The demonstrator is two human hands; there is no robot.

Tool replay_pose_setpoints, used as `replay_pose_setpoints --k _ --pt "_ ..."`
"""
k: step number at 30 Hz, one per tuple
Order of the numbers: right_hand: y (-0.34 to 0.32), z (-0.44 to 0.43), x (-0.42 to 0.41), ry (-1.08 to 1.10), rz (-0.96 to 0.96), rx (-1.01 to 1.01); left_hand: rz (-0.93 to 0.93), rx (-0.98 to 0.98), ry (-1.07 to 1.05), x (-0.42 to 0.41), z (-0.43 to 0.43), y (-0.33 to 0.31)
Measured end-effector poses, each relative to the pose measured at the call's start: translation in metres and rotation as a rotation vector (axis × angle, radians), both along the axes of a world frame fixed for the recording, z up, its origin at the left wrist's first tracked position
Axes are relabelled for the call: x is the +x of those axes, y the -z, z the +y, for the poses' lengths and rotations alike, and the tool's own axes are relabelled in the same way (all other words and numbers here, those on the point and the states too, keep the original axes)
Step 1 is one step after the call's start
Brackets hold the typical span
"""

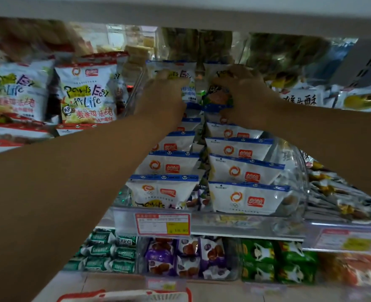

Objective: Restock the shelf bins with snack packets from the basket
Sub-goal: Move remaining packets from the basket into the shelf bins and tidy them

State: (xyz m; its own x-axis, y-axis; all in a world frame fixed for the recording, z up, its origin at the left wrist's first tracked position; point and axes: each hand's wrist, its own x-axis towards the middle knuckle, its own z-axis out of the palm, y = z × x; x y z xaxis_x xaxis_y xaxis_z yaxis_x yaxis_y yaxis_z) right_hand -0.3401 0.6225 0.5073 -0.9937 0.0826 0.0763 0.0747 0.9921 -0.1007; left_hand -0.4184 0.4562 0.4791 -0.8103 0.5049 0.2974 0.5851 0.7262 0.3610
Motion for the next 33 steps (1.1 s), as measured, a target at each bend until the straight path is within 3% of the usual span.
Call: replay_pose_setpoints --k 5,7,12,16,20,24,28,33 --pt "0.003 0.003 0.004 0.060 0.067 0.083 0.030 -0.136 0.019 -0.007 0.003 0.004" --pt "0.009 0.002 0.005 0.057 0.007 0.143 0.023 -0.213 0.058 -0.009 0.002 0.010" --pt "0.020 -0.004 0.003 0.122 -0.146 0.030 -0.205 -0.345 0.111 -0.014 -0.003 0.012" --pt "0.023 -0.007 0.000 0.174 -0.225 0.059 -0.302 -0.416 0.096 -0.010 -0.005 0.009" --pt "0.010 -0.011 0.004 0.170 -0.181 0.054 -0.211 -0.316 0.071 0.004 -0.002 -0.005" --pt "-0.006 -0.030 0.032 0.086 -0.071 0.028 -0.037 -0.076 0.087 0.042 -0.016 -0.017" --pt "-0.009 -0.074 0.088 -0.120 0.068 -0.190 -0.057 0.162 0.063 0.106 -0.056 -0.021" --pt "0.005 -0.141 0.153 -0.221 -0.016 -0.476 -0.087 0.269 -0.046 0.190 -0.127 -0.012"
